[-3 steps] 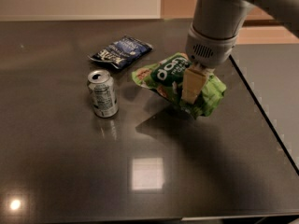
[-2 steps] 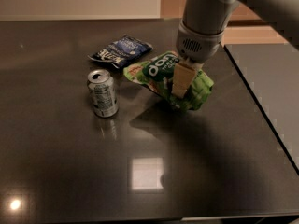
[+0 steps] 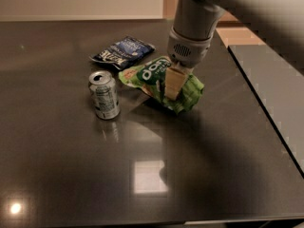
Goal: Move green rice chip bag near 7up can
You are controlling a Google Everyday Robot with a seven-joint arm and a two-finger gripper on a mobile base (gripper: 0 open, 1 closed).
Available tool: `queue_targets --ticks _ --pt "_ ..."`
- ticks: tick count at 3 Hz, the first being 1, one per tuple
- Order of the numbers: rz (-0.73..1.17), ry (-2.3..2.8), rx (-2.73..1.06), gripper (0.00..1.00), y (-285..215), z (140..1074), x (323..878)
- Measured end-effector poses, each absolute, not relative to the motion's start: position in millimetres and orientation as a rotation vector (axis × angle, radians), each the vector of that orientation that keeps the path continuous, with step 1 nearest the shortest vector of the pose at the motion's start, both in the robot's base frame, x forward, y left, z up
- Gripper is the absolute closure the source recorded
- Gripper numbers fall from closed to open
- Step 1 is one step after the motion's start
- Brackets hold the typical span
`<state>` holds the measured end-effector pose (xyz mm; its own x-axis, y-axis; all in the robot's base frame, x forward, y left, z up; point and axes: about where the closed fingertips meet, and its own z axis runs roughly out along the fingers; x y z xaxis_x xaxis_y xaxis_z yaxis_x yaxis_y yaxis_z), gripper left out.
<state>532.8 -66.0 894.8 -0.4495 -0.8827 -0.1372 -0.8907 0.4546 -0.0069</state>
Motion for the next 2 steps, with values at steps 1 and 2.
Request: queue_targets --ticks 1,2 --pt "0.142 2.562 -1.599 0.13 -56.1 888.8 528.8" --pt "0.141 2.551 -1.593 0.00 -53.7 888.9 531.3"
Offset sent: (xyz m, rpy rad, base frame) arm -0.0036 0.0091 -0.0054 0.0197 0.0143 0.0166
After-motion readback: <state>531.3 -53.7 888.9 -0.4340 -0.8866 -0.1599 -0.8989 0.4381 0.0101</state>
